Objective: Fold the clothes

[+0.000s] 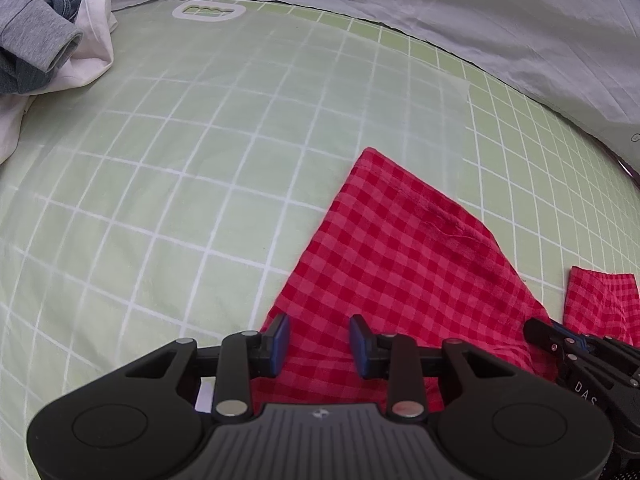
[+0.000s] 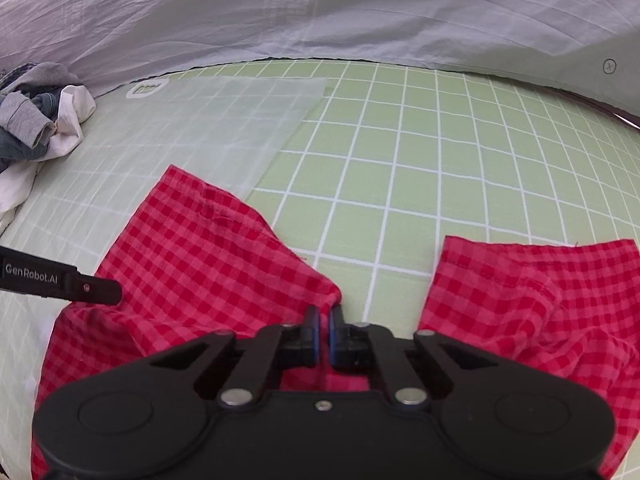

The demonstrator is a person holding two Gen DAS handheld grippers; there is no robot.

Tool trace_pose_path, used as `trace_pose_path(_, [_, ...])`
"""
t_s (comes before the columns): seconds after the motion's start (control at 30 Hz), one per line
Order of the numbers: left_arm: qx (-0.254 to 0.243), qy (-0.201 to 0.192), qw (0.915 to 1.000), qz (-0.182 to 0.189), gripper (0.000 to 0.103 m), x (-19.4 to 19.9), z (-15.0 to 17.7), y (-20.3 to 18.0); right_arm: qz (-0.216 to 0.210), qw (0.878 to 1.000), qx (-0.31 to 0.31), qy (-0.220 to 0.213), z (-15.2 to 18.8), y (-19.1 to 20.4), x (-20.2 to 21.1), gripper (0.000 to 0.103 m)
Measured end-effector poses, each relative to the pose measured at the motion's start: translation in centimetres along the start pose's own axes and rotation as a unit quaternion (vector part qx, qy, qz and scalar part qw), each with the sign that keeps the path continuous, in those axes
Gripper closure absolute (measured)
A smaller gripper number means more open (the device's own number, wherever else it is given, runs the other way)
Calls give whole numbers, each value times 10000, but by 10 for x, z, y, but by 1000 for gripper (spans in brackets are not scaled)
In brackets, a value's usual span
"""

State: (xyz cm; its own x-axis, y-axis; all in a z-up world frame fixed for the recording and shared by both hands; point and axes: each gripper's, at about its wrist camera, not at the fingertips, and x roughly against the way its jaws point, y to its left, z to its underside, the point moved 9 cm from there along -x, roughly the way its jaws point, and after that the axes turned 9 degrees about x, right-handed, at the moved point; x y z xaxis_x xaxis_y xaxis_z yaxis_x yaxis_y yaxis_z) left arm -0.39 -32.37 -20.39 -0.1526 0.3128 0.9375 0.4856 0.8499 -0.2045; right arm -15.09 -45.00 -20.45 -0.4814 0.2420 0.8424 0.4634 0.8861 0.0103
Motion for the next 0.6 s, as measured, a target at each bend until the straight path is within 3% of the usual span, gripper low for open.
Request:
trace_pose_path(0.17, [13, -6, 10000, 5, 68, 0, 1, 1, 403, 9896, 316, -1342, -37, 0, 43, 99])
trace_pose_path(0.23, [23, -6, 10000, 17, 68, 0, 1, 2, 557, 9834, 505, -1653, -49, 6, 55, 98])
trace_pose_path(0.27, [24, -8, 10000, 17, 68, -1, 1, 2, 564, 9838, 617, -1588, -50, 9, 52, 98])
trace_pose_path(0.37, [10, -14, 10000, 7, 68, -1, 1, 2, 395, 9956, 534, -658, -28, 13, 18, 94])
trace_pose_path(0.43, [4, -15, 10000, 2, 68, -1, 1, 2, 289, 9985, 283, -369, -14, 9, 10, 85])
trace_pose_path(0.47, [18, -18, 10000, 4, 68, -1, 1, 3, 270, 9987, 202, -379, -10, 6, 11, 79])
trace_pose_path(0.5, [34, -22, 10000, 8, 68, -1, 1, 4, 291, 9984, 136, -460, -10, 4, 15, 65])
trace_pose_path(0.6, [69, -30, 10000, 25, 67, -1, 0, 5, 288, 9971, -230, -666, -17, -10, 22, 61])
